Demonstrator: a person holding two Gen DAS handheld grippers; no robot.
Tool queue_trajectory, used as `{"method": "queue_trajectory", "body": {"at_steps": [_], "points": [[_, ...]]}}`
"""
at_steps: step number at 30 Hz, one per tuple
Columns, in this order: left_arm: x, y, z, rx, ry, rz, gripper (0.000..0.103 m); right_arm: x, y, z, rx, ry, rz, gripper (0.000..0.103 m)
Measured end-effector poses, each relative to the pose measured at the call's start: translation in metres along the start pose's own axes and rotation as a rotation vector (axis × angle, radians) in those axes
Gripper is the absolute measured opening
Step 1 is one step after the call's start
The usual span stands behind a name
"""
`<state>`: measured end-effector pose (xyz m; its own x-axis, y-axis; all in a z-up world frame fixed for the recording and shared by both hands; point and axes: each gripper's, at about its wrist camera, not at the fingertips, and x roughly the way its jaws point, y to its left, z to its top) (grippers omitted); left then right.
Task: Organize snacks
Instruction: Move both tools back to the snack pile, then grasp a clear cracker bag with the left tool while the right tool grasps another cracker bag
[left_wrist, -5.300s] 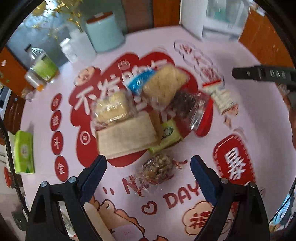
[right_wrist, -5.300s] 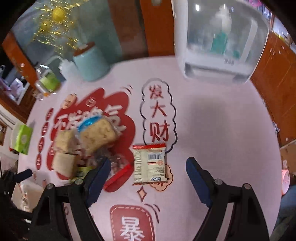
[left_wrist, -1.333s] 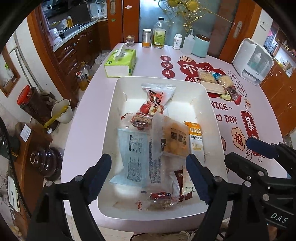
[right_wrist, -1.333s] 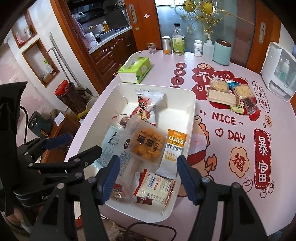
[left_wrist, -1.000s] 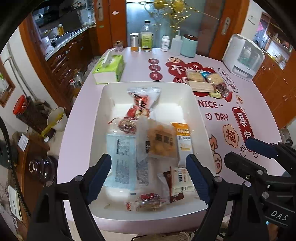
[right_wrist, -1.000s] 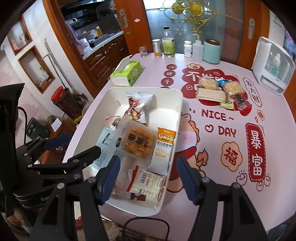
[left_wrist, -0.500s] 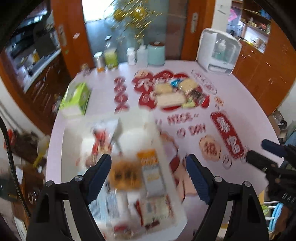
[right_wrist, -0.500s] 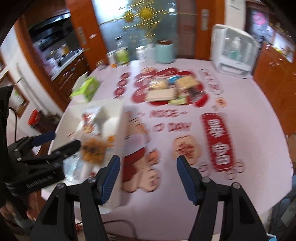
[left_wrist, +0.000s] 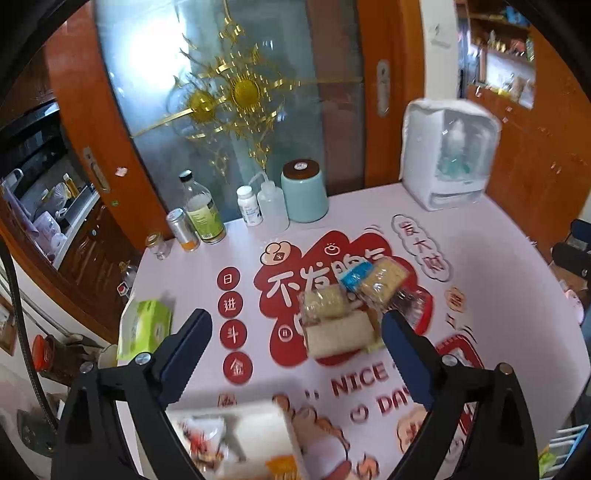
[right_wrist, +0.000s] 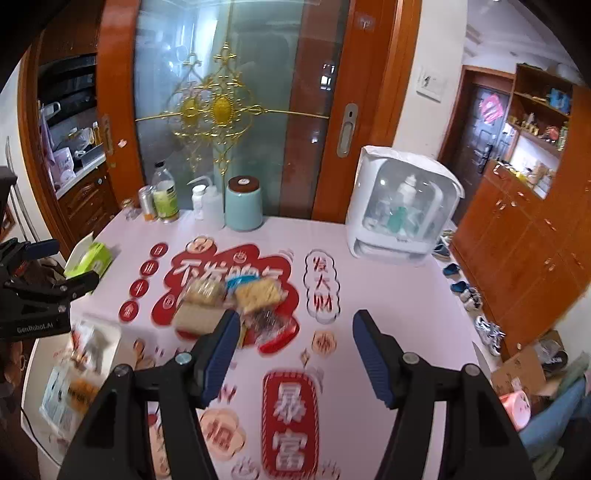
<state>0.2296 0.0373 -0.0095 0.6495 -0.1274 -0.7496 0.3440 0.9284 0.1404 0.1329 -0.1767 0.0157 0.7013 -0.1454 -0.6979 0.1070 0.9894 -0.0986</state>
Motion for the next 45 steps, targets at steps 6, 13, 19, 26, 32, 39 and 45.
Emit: {"method": "queue_trajectory", "body": {"at_steps": [6, 13, 19, 26, 32, 39, 45], "points": [[0.114, -0.011, 0.037, -0.055, 0.197, -0.046, 0.092, 0.133, -0.031, 0.035, 0.076, 0.177, 0.118, 0.064], [0.237, -0.019, 0.018, -0.128, 0.406, -0.063, 0.092, 0.273, -0.011, 0.022, 0.054, 0.326, 0.229, 0.081], [0.291, -0.015, -0.007, -0.186, 0.507, -0.067, 0.092, 0.335, 0.024, -0.004, -0.088, 0.397, 0.243, 0.094], [0.311, -0.014, -0.013, -0.222, 0.517, -0.124, 0.093, 0.352, 0.056, -0.017, -0.197, 0.387, 0.313, 0.099], [0.328, -0.023, -0.017, -0.246, 0.544, -0.165, 0.093, 0.362, 0.065, -0.022, -0.223, 0.412, 0.313, 0.099], [0.338, -0.037, -0.02, -0.184, 0.534, -0.123, 0.084, 0.35, 0.046, -0.025, -0.163, 0.409, 0.307, 0.084], [0.319, -0.052, -0.016, -0.111, 0.466, -0.064, 0.069, 0.328, 0.03, -0.03, -0.105, 0.367, 0.312, 0.083]]}}
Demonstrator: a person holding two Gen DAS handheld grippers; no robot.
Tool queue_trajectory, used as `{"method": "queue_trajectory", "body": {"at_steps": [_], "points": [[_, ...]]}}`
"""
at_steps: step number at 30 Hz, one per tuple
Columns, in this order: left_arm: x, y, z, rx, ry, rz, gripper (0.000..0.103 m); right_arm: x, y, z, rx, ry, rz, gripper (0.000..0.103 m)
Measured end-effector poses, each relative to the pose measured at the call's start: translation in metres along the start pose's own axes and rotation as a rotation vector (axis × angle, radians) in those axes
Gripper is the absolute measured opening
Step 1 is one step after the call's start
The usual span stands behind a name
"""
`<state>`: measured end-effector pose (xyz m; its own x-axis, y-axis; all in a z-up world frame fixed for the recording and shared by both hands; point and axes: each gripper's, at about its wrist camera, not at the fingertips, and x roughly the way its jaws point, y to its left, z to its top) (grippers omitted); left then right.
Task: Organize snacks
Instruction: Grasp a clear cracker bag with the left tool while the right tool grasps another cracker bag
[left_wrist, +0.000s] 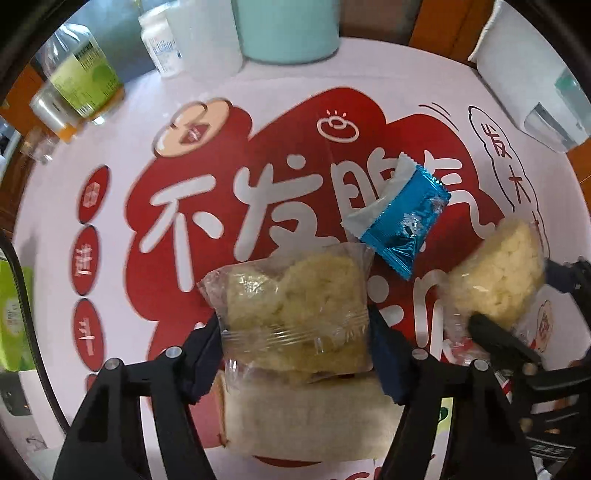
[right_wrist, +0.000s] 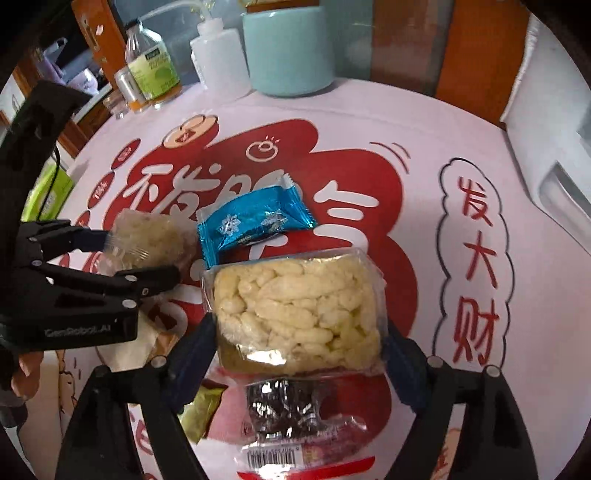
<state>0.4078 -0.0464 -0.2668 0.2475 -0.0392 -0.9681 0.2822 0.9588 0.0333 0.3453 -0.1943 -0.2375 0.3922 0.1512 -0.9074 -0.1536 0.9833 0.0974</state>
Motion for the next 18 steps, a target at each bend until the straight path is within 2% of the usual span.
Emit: {"method": "queue_trajectory", "body": {"at_steps": [3, 9, 13, 18], "points": [[-0.022, -0.008, -0.007, 0.025, -0.04, 0.004, 0.068, -0.02, -0.001, -0.003, 0.026, -0.041, 0.005, 0.083], [-0.11, -0.017, -0.031, 0.075, -0.151, -0.028, 0.068, -0.08, 0.008, -0.011, 0.057, -0.135, 0.019, 0.083], [-0.18, -0.006, -0.063, 0.101, -0.218, -0.052, 0.068, -0.132, 0.027, -0.023, 0.059, -0.202, 0.051, 0.083], [-0.257, 0.014, -0.119, 0.101, -0.293, -0.09, 0.068, -0.195, 0.068, -0.05, 0.028, -0.278, 0.068, 0.083]]}}
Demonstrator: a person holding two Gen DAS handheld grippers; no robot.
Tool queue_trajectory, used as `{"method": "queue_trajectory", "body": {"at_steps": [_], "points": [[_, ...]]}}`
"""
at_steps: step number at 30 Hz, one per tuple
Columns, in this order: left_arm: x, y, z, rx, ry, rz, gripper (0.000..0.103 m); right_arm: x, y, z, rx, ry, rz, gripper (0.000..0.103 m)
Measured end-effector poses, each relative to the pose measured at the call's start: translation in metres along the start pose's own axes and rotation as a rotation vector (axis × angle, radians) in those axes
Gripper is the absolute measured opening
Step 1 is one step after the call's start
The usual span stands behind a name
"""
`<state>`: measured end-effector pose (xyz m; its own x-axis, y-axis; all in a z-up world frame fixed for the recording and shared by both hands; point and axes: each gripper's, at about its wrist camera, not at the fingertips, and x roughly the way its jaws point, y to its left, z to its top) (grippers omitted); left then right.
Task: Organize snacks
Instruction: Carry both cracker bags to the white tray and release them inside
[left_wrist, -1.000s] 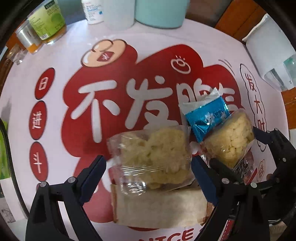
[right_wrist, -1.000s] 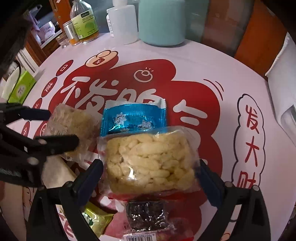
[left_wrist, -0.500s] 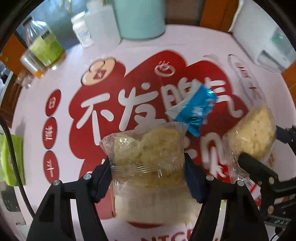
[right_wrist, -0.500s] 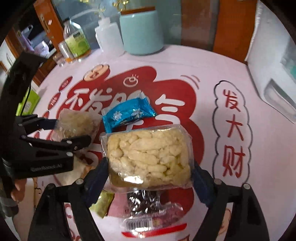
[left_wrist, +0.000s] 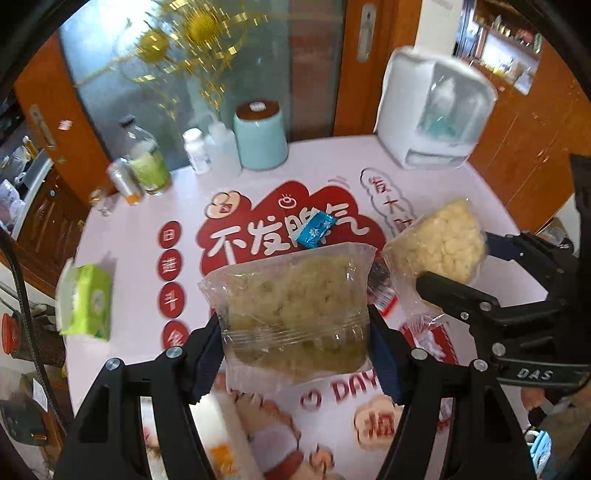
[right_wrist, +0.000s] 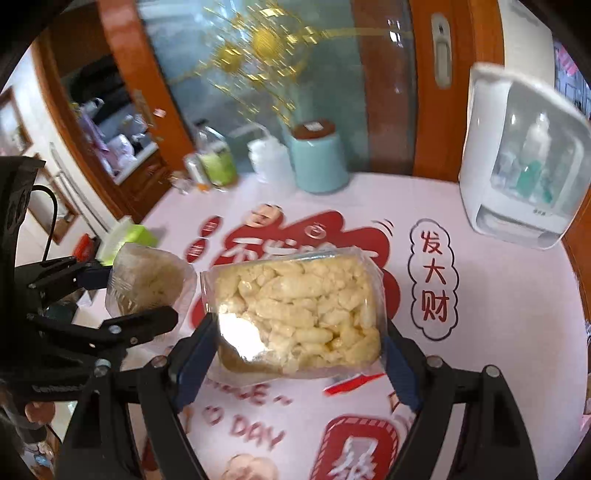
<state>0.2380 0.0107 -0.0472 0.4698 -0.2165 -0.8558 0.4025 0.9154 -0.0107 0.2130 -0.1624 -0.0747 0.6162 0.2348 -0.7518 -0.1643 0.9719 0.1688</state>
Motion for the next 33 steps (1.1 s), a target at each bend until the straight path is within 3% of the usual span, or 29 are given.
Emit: {"method": "queue_trajectory", "body": {"at_steps": [7, 14, 19, 23, 28, 33], "points": [[-0.125, 0.047, -0.063, -0.027, -0.104, 0.01, 0.069, -0.079, 0.079, -0.028, -0.051, -0.084, 0.047, 0.083], [-0.196, 0.106, -0.142, -0.069, -0.181, 0.091, 0.069, -0.12, 0.174, -0.06, -0.138, -0.166, 0.074, 0.083], [-0.203, 0.137, -0.197, -0.124, -0.203, 0.158, 0.069, -0.126, 0.238, -0.085, -0.202, -0.212, 0.056, 0.083], [-0.186, 0.157, -0.24, -0.198, -0.172, 0.157, 0.069, -0.118, 0.264, -0.1, -0.179, -0.199, 0.089, 0.083], [-0.153, 0.17, -0.275, -0.244, -0.076, 0.123, 0.069, -0.095, 0.284, -0.113, -0.139, -0.111, 0.102, 0.083], [-0.144, 0.176, -0.293, -0.235, -0.053, 0.132, 0.07, -0.075, 0.293, -0.128, -0.074, -0.032, 0.09, 0.084]]}}
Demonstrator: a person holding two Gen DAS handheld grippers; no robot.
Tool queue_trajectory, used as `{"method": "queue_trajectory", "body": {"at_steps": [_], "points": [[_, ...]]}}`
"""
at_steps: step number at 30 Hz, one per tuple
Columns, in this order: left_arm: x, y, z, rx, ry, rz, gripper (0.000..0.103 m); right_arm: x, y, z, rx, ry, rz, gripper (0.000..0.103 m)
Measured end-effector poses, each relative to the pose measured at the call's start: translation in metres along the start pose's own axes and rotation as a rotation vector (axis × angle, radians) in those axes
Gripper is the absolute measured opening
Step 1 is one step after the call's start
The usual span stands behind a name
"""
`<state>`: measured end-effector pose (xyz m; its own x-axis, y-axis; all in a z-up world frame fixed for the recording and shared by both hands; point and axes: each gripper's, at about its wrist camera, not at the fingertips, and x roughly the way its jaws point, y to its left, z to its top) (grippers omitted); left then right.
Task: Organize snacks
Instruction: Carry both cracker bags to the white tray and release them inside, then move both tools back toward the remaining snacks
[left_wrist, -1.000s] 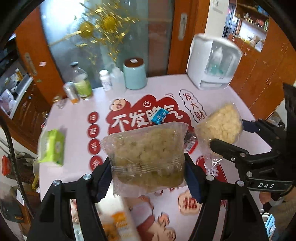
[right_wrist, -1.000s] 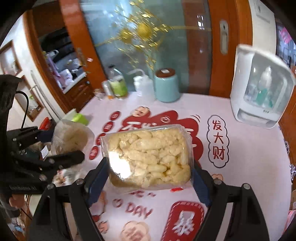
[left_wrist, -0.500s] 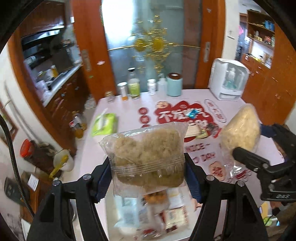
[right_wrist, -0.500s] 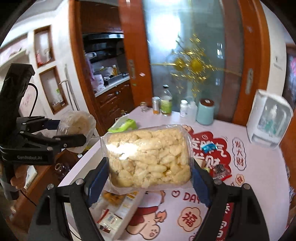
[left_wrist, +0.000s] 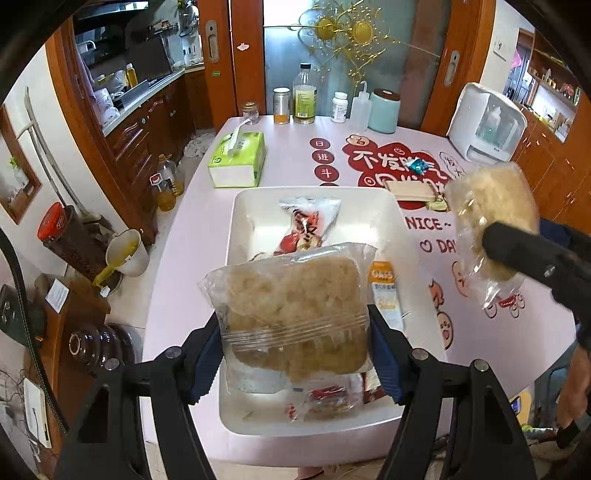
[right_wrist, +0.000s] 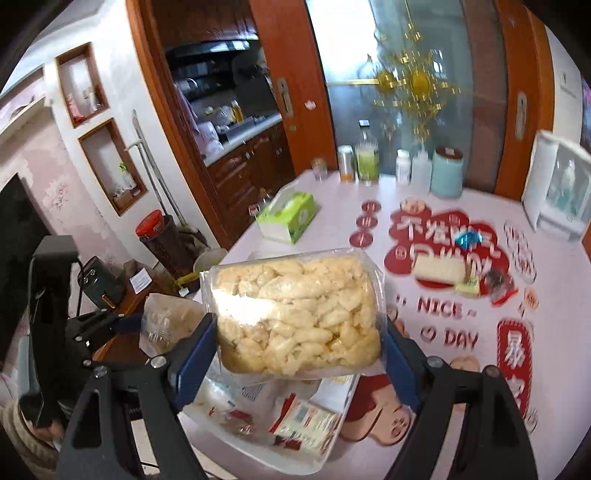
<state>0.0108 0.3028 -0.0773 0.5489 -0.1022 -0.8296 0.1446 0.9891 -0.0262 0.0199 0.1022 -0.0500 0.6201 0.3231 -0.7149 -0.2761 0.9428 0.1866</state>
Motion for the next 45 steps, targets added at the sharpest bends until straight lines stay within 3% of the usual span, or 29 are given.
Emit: {"method": "queue_trajectory", "body": {"at_steps": [8, 12, 13, 16, 19, 45], "points": [[0.004, 0.004, -0.005, 0.014, -0.004, 0.001, 0.073, 0.021, 0.02, -0.019, 0.011, 0.096, -0.004, 0.085], [0.005, 0.004, -0.005, 0.009, -0.003, -0.013, 0.093, 0.023, 0.022, -0.02, 0.005, 0.106, -0.016, 0.09], [0.004, 0.004, -0.004, 0.005, -0.001, -0.021, 0.094, 0.021, 0.021, -0.02, 0.005, 0.094, -0.018, 0.093], [0.004, 0.004, -0.003, -0.005, 0.004, -0.036, 0.094, 0.014, 0.022, -0.018, -0.002, 0.048, -0.027, 0.101], [0.003, 0.003, -0.002, -0.01, 0.003, -0.033, 0.094, 0.008, 0.024, -0.016, -0.017, 0.018, -0.039, 0.102], [-0.002, -0.029, 0.001, 0.037, -0.001, -0.024, 0.094, 0.0, 0.008, -0.022, -0.011, 0.032, -0.037, 0.102]]}}
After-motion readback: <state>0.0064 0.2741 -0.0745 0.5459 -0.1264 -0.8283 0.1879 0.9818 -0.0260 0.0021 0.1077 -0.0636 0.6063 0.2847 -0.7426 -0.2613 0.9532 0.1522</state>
